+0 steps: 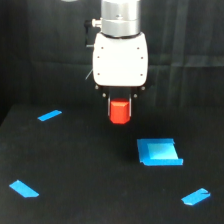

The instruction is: Pick up the red object from the table

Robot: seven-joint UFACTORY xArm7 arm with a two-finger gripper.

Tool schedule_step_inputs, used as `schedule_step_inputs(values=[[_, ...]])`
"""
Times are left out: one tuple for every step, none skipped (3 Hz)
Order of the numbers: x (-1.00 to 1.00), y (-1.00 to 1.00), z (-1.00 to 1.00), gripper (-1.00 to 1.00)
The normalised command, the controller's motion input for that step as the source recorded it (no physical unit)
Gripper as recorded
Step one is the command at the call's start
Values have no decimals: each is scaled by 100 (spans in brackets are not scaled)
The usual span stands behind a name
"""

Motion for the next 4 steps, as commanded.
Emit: schedule_step_inputs(values=[[-5, -14, 25, -100], [-9, 0, 20, -100], [2, -3, 18, -94], [-13, -20, 13, -100]])
